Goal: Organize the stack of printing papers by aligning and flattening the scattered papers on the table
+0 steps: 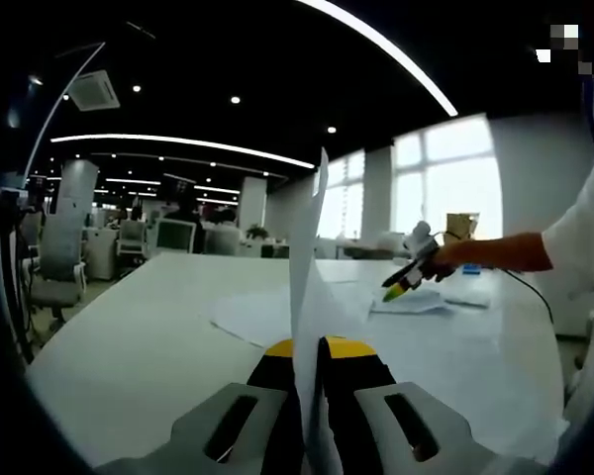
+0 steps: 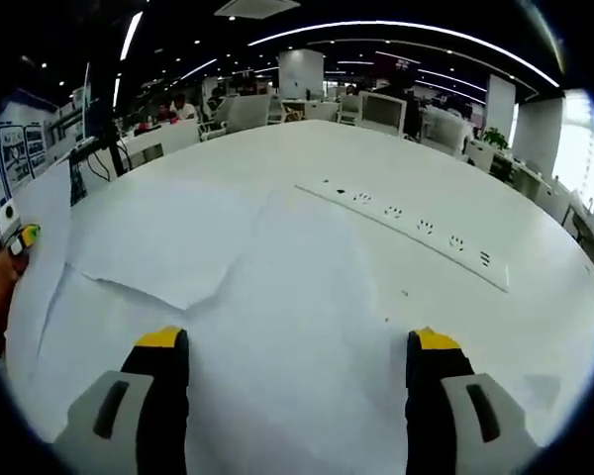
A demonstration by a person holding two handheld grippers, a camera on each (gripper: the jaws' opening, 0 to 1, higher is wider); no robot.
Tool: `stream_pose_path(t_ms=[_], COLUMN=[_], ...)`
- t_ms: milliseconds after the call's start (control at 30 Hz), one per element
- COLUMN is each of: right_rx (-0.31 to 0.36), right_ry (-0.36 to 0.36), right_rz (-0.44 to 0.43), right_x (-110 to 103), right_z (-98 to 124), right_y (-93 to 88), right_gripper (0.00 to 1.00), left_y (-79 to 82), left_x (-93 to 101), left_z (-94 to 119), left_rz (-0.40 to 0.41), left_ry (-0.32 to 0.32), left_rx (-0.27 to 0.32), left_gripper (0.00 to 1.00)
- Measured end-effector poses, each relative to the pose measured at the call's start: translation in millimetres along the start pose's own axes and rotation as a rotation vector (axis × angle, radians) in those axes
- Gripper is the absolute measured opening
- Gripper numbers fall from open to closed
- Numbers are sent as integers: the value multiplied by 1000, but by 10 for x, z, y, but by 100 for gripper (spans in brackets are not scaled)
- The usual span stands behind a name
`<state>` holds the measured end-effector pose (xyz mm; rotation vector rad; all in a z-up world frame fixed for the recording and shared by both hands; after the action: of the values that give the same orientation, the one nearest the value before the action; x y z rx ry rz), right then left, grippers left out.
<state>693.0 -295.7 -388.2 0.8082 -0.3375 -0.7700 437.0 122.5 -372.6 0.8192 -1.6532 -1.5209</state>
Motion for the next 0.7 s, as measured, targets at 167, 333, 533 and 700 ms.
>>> stream_pose_path(t_ms=[167,333,533,700], right_rx=[23,31,31,34], right_ry=[-7,-10,-7,-9], right_rz=[7,11,14,12], right_x=[11,7,-13,-7], right_z=[-2,-1,3,-16], right_y=[-5,-5,-13,-19], right_gripper=[85,83,78,77], left_y=[-1,-3,-8,-12], left_x=[7,20,28,31], left_z=[2,5,10,15], left_rz=[-3,-7,-10,-13], left_ry=[0,0,-1,-2], left_rx=[-1,-3,-5,-7], left_gripper=[6,6,6,6])
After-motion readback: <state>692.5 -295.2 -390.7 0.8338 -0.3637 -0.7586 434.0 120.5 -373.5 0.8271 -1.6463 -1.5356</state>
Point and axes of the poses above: the point that each gripper's makers call its tool centre point, and the gripper's own axes: z roughly backward along the fingers, x roughly to its right, y roughly out of its top, the point moved 9 cm from there along z, roughly backward along the fingers, and after that the axes turned 1 degree about -y, right-handed, at the moved point
